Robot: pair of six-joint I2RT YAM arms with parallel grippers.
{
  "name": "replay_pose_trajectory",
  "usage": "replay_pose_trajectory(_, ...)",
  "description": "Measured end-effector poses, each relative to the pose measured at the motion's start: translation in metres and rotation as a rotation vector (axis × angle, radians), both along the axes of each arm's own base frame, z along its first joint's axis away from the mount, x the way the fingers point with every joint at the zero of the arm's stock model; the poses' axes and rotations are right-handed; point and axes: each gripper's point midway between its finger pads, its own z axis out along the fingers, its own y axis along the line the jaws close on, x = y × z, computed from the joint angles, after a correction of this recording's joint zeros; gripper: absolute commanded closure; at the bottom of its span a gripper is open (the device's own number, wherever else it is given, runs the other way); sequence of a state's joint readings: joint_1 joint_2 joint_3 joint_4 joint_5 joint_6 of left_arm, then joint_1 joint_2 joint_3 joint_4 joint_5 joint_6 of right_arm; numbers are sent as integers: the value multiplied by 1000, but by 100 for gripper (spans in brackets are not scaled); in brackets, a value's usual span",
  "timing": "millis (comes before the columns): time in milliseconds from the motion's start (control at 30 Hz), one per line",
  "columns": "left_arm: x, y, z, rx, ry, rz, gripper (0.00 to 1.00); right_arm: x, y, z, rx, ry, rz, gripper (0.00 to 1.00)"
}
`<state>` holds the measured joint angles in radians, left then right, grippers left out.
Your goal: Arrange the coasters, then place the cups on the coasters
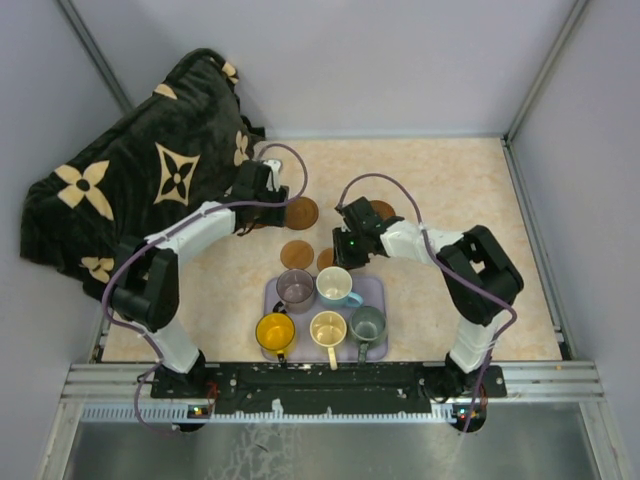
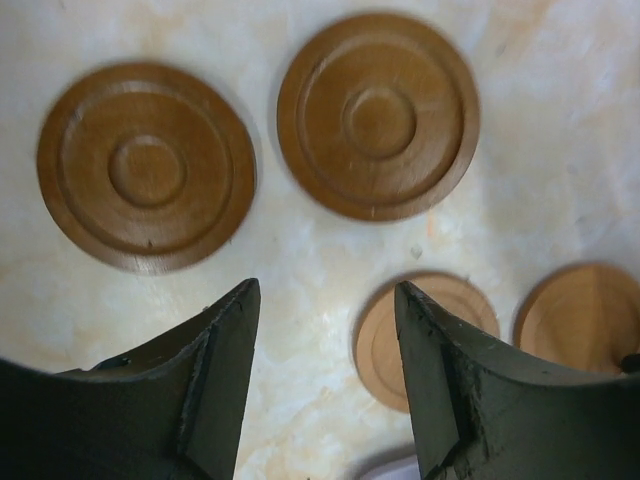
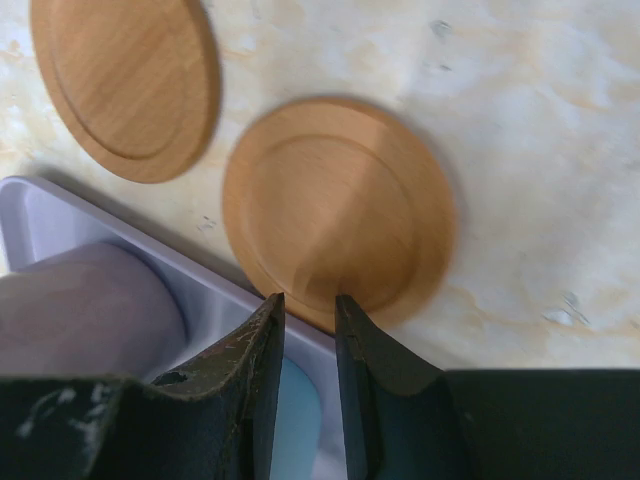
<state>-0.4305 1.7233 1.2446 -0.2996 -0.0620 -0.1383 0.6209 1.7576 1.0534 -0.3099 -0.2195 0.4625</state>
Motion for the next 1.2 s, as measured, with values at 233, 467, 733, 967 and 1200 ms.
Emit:
replay_pose_trajectory(233, -38, 15, -38, 28, 118, 19, 39, 7, 19, -3, 2, -17, 26, 72)
replay_pose_trajectory(467, -46, 11, -35, -3, 129, 2, 41, 25, 8, -5, -74, -55, -71, 74)
replay_pose_trajectory(733, -57, -4, -38, -28, 154, -55, 42, 31, -26, -7, -189, -86, -224, 76)
replay_pose_trajectory(967, -65, -12, -40, -32, 164, -91, 42, 36, -87, -8, -267, -75, -395, 77)
replay_pose_trajectory(1200, -65, -12, -35, -35, 151, -98, 42, 41, -153, -9, -391, -60, -547, 79)
